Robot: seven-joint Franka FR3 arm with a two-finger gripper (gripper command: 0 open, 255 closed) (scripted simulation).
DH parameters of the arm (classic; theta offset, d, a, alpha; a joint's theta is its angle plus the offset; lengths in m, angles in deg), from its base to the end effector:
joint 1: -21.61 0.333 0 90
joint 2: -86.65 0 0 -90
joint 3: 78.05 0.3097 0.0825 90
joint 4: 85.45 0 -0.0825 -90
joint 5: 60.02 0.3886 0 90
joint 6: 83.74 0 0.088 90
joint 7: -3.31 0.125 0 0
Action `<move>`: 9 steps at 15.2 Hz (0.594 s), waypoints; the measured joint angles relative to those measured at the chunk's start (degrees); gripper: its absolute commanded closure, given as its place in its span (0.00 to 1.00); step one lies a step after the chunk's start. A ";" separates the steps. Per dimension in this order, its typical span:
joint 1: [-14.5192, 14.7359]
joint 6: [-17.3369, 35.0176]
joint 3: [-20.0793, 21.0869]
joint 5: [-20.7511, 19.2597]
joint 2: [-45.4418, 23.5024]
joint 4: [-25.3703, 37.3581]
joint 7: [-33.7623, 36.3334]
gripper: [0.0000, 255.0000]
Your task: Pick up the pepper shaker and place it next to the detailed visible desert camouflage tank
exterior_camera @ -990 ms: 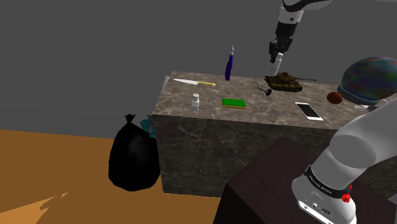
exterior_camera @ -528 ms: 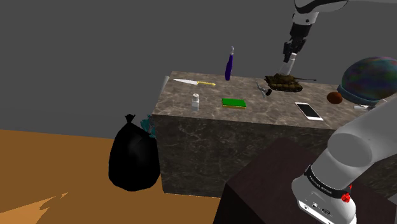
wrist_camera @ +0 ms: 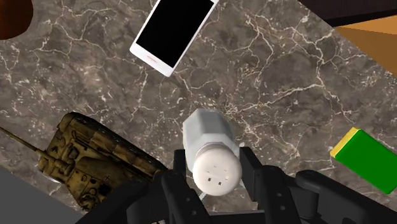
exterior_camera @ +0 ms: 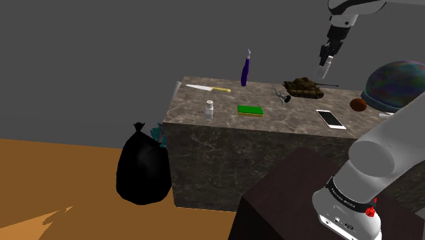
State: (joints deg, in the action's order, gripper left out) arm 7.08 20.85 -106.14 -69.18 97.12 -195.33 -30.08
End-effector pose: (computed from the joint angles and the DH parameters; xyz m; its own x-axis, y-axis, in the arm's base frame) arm 0.3664 -0.3781 0.5419 0.9925 -0.1210 0.0185 -0.1223 -0.9877 0.0977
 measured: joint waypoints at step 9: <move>-5.65 -0.78 -8.59 8.06 -13.47 13.45 -16.06 1.00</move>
State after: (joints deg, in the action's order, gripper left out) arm 1.42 20.07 -114.72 -61.12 83.65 -181.88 -46.13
